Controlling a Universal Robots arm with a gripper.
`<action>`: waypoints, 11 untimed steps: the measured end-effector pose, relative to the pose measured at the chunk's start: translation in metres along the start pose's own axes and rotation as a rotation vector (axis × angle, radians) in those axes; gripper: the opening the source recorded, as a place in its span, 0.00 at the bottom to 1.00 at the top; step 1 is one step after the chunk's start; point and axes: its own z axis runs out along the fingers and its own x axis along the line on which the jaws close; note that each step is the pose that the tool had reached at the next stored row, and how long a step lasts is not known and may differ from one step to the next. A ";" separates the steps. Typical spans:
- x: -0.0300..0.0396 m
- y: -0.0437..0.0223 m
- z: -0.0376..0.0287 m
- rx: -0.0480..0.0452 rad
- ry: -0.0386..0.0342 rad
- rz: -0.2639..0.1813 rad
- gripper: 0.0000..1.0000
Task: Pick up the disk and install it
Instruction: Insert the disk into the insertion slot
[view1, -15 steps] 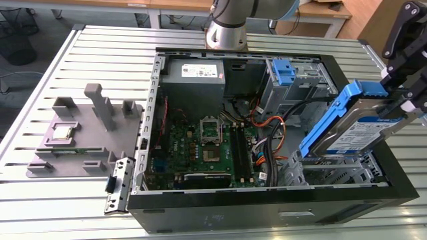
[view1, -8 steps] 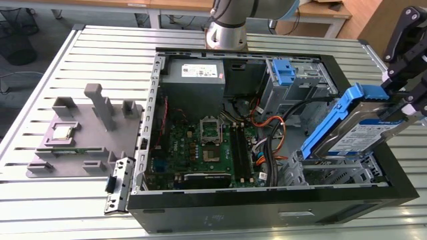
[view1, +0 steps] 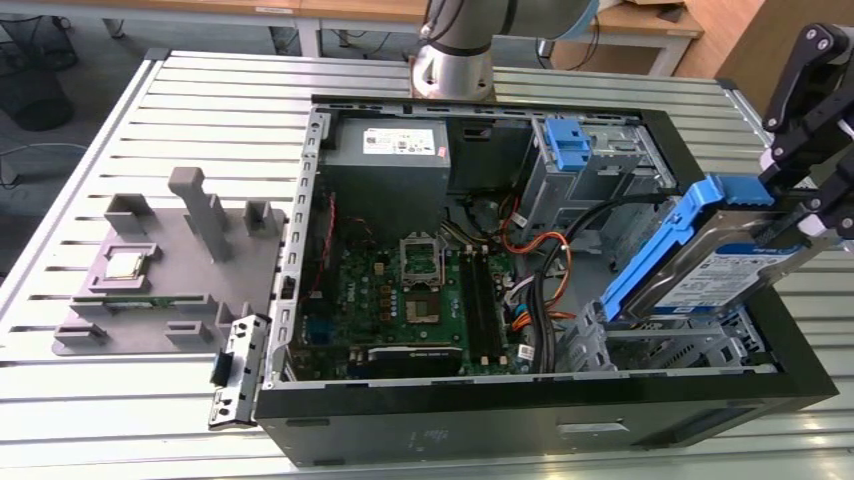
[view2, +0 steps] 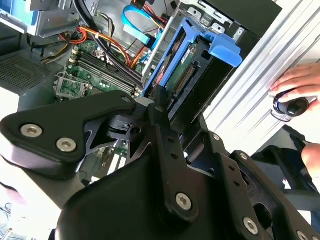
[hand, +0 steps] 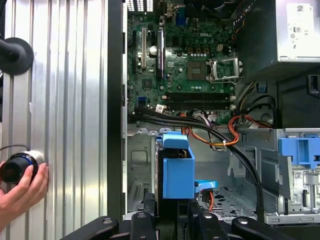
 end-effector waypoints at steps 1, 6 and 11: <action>0.0001 -0.0001 0.0013 0.0000 0.0001 0.000 0.35; -0.0017 -0.0002 0.0031 0.0000 0.0002 0.000 0.35; -0.0033 -0.0017 0.0059 0.0000 0.0001 0.000 0.35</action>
